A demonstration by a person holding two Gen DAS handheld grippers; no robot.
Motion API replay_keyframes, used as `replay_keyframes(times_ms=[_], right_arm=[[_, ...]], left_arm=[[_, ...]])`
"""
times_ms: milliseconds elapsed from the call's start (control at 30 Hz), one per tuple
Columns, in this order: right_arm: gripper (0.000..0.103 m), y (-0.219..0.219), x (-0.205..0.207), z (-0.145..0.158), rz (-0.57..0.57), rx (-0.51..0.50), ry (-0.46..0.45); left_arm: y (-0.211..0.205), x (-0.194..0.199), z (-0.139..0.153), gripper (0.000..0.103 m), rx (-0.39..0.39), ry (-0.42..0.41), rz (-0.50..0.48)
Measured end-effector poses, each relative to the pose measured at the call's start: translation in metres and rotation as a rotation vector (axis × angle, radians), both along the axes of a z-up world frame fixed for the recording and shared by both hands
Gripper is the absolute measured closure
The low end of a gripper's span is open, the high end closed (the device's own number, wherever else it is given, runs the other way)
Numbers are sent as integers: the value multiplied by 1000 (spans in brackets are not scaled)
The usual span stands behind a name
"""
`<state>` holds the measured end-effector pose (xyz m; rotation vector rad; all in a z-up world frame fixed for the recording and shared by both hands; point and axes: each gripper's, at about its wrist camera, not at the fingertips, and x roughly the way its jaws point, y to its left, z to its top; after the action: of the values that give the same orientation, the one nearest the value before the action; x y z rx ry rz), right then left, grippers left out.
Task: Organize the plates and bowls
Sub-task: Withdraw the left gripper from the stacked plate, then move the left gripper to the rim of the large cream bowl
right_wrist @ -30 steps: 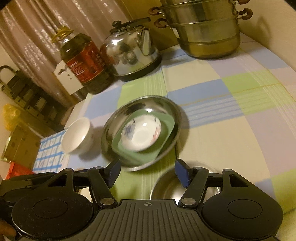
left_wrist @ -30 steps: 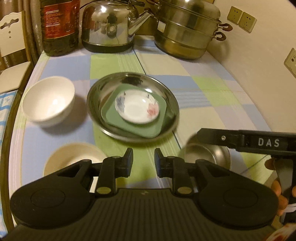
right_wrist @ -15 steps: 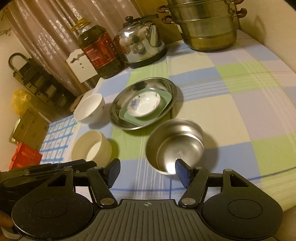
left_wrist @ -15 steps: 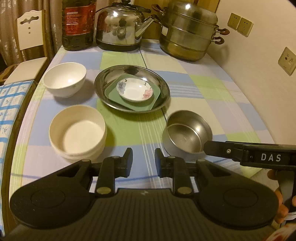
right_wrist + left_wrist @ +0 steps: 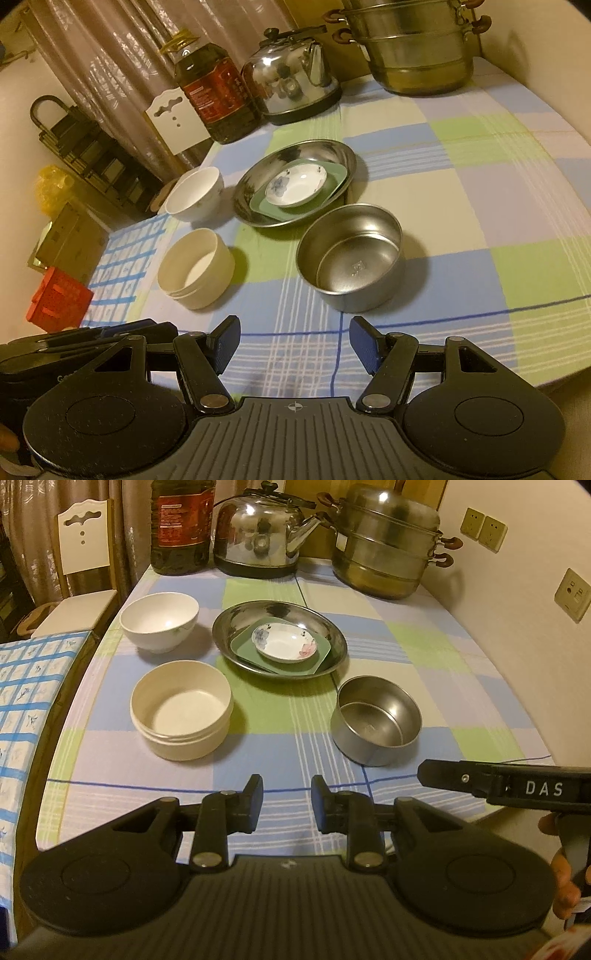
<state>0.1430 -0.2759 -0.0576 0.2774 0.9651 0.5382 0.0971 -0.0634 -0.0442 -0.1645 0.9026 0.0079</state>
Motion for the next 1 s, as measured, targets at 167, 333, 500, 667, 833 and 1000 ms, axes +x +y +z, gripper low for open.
replay_keyframes(times_ms=[167,333,500,667,833,1000], right_arm=[[38,8,-4,-2,7,-26,16],[38,27,0,-8,25,-46,35],[38,55,7,-12,45,-69,50],[38,77,15,-15,41,-80,60],[38,95,24,-20,28,-88,77],[38,113,33,-23,32,-84,88]], left_arm=[[11,-5,-4,78,-8,5,12],[35,-6,-8,78,-9,22,36],[65,-1,-10,78,7,38,51],[92,7,-15,78,9,60,53],[113,18,-20,78,-8,77,54],[131,27,-23,77,-15,86,67]])
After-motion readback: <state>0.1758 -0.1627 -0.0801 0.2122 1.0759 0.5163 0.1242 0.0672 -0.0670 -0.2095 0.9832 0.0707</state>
